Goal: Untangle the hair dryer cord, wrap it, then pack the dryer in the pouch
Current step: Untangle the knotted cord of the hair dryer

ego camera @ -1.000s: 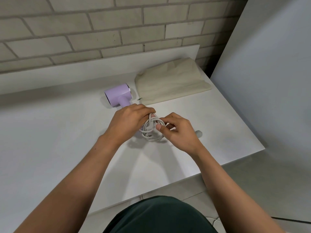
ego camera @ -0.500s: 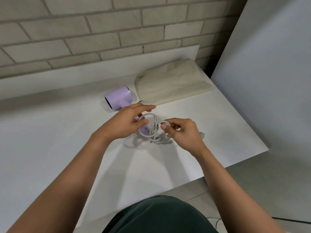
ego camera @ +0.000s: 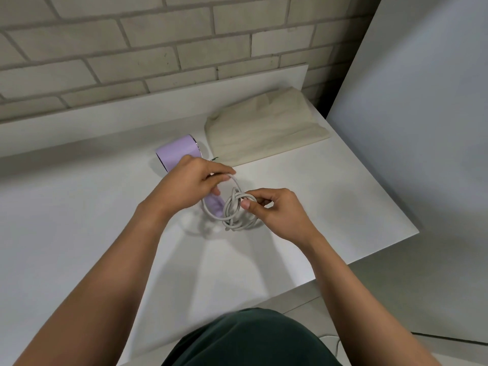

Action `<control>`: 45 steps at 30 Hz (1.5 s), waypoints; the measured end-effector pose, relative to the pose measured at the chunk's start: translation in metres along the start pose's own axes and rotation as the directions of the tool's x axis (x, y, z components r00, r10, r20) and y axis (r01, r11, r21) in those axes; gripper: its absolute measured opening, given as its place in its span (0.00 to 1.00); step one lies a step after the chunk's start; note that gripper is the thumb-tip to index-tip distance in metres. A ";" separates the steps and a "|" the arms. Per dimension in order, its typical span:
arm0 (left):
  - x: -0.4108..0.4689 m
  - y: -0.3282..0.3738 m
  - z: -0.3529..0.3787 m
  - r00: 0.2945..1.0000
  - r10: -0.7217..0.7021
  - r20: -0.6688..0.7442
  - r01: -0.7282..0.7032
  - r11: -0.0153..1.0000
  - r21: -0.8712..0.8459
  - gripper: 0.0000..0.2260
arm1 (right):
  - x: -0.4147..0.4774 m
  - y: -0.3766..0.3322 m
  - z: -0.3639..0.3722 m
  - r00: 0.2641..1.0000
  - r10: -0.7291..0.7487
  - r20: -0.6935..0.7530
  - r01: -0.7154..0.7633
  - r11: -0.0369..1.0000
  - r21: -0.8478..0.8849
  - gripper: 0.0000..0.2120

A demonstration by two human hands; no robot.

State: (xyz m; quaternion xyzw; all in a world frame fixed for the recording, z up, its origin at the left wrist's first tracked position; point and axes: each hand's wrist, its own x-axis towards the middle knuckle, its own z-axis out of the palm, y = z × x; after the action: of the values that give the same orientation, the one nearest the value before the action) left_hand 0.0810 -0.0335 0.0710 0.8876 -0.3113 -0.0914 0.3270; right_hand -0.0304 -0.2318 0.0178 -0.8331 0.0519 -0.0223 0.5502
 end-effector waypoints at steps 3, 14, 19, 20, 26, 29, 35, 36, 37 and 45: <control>-0.004 0.002 0.010 0.963 -0.142 -0.228 0.097 0.975 -0.199 0.07 | 0.000 0.004 -0.006 0.998 0.012 0.065 -0.011 1.000 -0.025 0.07; 0.002 -0.005 0.008 0.959 0.283 -0.018 -0.263 0.912 0.314 0.18 | 0.006 0.004 -0.013 0.994 -0.007 0.113 0.017 0.996 -0.091 0.07; 0.008 0.014 0.008 0.943 0.186 0.276 -0.236 0.958 0.162 0.13 | 0.004 0.000 -0.012 0.992 -0.017 0.124 0.031 0.993 -0.111 0.06; 0.009 0.015 0.006 0.937 0.137 0.320 -0.191 0.971 0.144 0.12 | 0.003 0.000 -0.013 0.993 -0.019 0.118 0.033 0.992 -0.118 0.06; 0.009 0.008 0.005 0.961 0.121 0.248 -0.145 0.986 0.082 0.08 | -0.003 0.001 -0.008 0.999 0.008 0.038 -0.006 0.999 -0.053 0.07; 0.003 0.011 0.016 0.997 0.072 -0.006 -0.072 0.986 -0.149 0.08 | -0.004 0.000 -0.009 1.000 0.008 0.016 -0.008 1.000 -0.005 0.06; -0.005 0.006 0.010 0.948 -0.242 -0.205 0.092 0.828 -0.553 0.12 | -0.011 0.003 -0.001 0.999 0.013 0.032 -0.011 0.999 -0.050 0.08; -0.008 0.006 0.009 0.950 -0.247 -0.193 0.106 0.831 -0.546 0.12 | -0.011 0.003 -0.001 1.000 0.012 0.019 -0.011 0.999 -0.051 0.09; -0.009 0.003 0.008 0.949 -0.254 -0.185 0.126 0.846 -0.518 0.13 | -0.011 0.003 -0.001 1.000 0.010 0.011 -0.009 0.998 -0.055 0.09; -0.020 0.002 0.004 0.985 0.124 -0.119 -0.105 0.982 0.157 0.17 | -0.014 -0.003 -0.002 0.994 -0.021 0.103 0.043 0.976 -0.214 0.09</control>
State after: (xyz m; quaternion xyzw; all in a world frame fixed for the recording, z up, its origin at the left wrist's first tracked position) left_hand 0.0630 -0.0244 0.0679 0.8942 -0.3465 0.0083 0.2833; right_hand -0.0446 -0.2306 0.0213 -0.8886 0.0130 0.0166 0.4581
